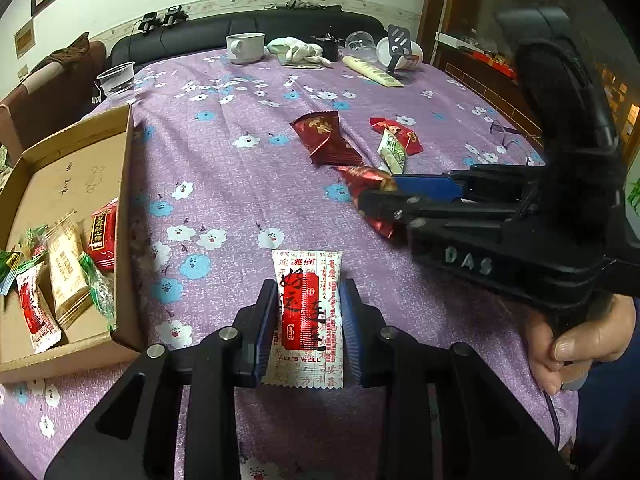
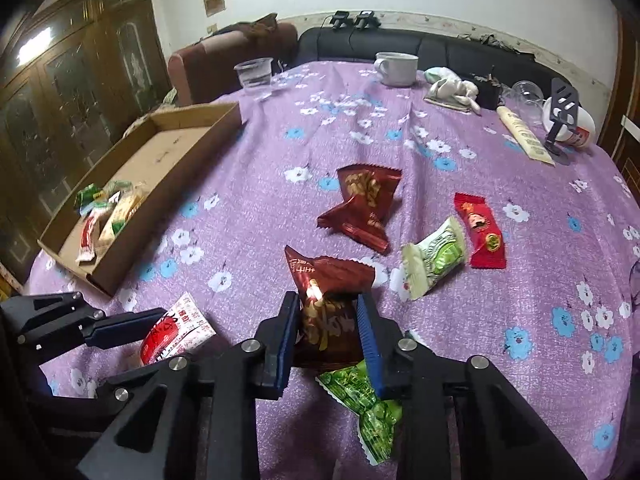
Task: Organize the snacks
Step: 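Grasp the dark red candy bag with the right tool while the left tool holds its packet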
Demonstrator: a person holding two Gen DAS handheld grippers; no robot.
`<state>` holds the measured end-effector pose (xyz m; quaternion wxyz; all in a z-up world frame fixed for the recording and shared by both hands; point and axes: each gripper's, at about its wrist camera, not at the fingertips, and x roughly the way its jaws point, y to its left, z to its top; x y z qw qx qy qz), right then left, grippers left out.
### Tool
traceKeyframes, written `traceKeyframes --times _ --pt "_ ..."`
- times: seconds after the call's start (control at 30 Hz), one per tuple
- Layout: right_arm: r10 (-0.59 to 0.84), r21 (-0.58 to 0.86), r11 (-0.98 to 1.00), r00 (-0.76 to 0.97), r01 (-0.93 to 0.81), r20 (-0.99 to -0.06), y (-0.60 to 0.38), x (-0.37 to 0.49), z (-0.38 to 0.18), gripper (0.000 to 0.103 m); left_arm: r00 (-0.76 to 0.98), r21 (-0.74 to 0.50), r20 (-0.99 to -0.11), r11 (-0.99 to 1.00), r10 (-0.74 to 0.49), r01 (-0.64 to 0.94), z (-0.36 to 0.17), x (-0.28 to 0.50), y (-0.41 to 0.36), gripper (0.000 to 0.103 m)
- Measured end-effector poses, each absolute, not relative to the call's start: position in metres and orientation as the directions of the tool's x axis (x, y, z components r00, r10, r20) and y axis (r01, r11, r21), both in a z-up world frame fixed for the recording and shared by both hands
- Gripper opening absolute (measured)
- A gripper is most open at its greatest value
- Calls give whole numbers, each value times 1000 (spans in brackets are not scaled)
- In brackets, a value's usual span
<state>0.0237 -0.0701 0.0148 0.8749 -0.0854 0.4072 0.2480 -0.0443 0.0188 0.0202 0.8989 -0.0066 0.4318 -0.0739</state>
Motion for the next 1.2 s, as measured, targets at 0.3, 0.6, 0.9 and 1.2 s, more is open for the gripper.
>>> traceKeyframes --times 0.3,0.6,0.9,1.2 --pt "478 155 848 605 -507 -637 -92 14 44 28 635 -71 -762 991 -126 112 25 -46 21 29" --pt "499 168 838 606 -519 -620 -90 12 52 28 669 -36 -739 996 -83 84 35 -47 23 29" --pt "509 175 832 598 -527 -619 -89 11 51 28 695 8 -717 997 -44 71 41 -51 23 29" --pt "527 204 825 586 -527 -616 -91 13 51 28 714 11 -699 998 -36 61 49 -56 27 29"
